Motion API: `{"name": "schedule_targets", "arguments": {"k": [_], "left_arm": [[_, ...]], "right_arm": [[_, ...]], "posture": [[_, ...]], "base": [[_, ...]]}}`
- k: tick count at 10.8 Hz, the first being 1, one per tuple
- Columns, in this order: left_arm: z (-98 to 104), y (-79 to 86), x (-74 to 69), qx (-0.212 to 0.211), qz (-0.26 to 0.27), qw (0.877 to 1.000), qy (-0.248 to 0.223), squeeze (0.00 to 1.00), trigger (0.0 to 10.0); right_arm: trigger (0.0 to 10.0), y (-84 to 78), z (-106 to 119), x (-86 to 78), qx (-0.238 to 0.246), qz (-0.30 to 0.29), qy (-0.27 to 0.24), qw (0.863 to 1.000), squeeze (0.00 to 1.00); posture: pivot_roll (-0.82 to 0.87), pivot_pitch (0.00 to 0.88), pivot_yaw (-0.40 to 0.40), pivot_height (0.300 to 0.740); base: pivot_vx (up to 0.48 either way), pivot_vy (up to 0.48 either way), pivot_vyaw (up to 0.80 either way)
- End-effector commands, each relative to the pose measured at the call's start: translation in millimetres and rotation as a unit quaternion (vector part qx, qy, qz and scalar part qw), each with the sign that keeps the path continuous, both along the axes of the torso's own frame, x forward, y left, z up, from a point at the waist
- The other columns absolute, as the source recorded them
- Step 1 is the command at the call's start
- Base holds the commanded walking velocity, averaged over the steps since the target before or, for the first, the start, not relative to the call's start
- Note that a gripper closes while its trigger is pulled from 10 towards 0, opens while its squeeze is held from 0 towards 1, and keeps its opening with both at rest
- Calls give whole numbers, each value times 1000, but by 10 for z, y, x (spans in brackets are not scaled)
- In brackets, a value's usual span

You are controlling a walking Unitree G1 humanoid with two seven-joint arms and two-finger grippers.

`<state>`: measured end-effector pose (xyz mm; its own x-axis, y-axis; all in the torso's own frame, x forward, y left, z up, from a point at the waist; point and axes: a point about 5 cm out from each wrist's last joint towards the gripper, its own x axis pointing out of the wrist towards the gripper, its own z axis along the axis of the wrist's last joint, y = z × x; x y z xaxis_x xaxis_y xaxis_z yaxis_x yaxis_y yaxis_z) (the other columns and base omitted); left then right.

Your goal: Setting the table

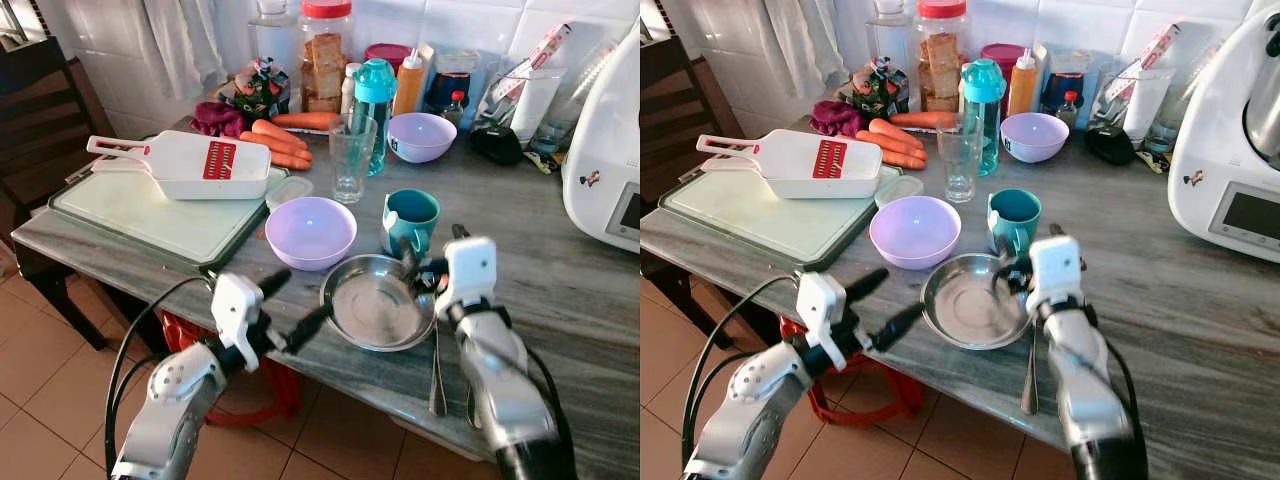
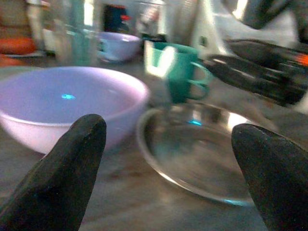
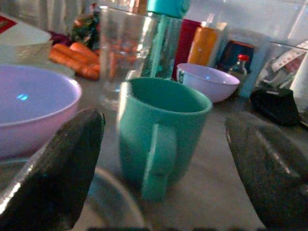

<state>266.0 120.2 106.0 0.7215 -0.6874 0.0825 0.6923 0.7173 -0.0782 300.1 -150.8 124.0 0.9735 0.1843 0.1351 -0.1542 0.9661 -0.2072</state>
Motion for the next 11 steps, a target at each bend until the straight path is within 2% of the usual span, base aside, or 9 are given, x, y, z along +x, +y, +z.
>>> {"name": "schedule_targets", "arguments": {"k": [1, 4, 6, 7, 8, 9, 11], "left_arm": [[77, 82, 109, 0, 42, 999, -19, 0, 10000], [122, 90, 205, -1, 86, 996, -39, 0, 10000], [132, 95, 281, 6, 123, 991, -44, 0, 10000], [133, 92, 300, 13, 138, 989, -50, 0, 10000], [125, 92, 322, 18, 154, 986, -53, 0, 10000], [117, 89, 338, 19, 162, 985, -52, 0, 10000], [91, 35, 357, 21, 196, 979, -53, 0, 10000]], "right_arm": [[10000, 122, 86, -57, -10, 19, -15, 1000, 1000], [10000, 267, 194, -151, -7, 30, -31, 999, 1000], [10000, 306, 247, -151, -1, 42, -41, 998, 1000], [10000, 313, 253, -160, -5, 46, -42, 998, 0], [10000, 325, 256, -169, -14, 48, -43, 998, 0], [10000, 334, 259, -171, -30, 49, -47, 997, 0], [10000, 375, 266, -176, -34, 63, -48, 996, 0]], "posture": [[32, 4, 13, 740], [29, 0, 9, 740], [30, 0, 14, 740], [28, 0, 15, 740], [25, 0, 11, 740], [21, 0, 10, 740], [9, 0, 10, 740]], "base": [[0, 0, 0], [0, 0, 0], [0, 0, 0], [0, 0, 0], [0, 0, 0], [0, 0, 800], [0, 0, 800]]}}
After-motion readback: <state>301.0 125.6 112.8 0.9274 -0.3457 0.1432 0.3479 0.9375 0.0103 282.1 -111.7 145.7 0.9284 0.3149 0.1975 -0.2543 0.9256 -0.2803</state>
